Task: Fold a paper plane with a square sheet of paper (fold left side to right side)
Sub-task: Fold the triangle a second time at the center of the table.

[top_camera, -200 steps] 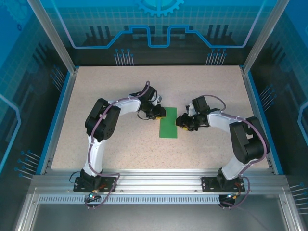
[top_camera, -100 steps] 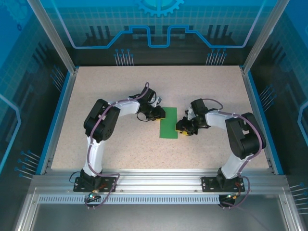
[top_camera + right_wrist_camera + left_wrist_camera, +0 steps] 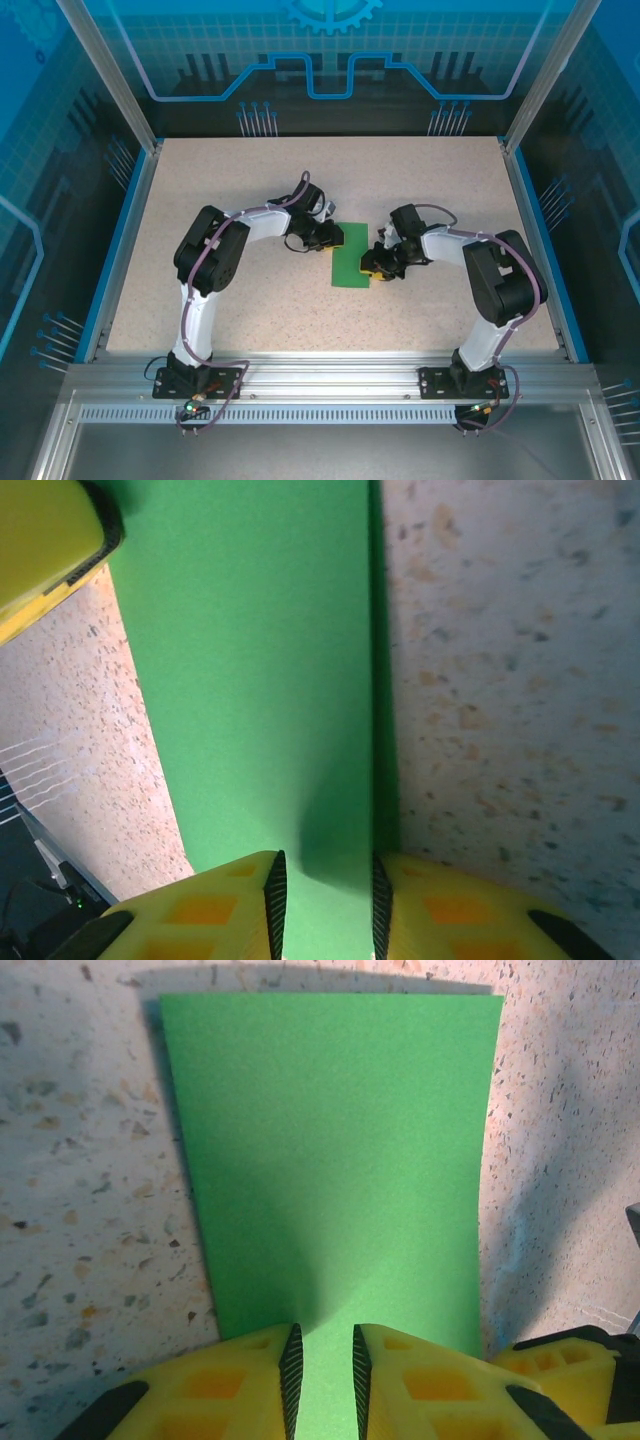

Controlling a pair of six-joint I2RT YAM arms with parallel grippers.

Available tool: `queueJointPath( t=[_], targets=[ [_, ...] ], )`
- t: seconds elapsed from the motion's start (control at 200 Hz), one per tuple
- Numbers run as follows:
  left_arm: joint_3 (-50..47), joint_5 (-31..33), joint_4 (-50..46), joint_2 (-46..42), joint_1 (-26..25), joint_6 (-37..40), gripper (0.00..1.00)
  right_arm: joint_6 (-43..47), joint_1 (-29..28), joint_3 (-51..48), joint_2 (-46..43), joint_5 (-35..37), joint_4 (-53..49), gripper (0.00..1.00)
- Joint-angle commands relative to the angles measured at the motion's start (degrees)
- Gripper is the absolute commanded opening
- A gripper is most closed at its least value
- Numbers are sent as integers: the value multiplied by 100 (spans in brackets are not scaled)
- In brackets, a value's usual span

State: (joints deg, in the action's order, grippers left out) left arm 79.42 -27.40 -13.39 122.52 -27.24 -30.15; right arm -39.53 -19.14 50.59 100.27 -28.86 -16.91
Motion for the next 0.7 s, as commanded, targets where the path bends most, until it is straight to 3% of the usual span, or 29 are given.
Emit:
queueJointPath(
  t=[0.0, 0.235, 0.42, 0.695],
  targets=[
    [-202, 91, -323, 11, -69, -74, 25, -125, -50, 117, 16, -170, 48, 29],
    [-287, 44, -113, -247, -70, -2, 29, -182, -21, 153, -27, -121, 50, 31],
    [-855, -107, 749, -1070, -92, 251, 39, -401, 87, 174, 17, -384, 326, 31],
    [-1770, 598, 754, -2446, -636, 1372, 54, -402, 245, 587, 220, -587, 183, 31]
  ],
)
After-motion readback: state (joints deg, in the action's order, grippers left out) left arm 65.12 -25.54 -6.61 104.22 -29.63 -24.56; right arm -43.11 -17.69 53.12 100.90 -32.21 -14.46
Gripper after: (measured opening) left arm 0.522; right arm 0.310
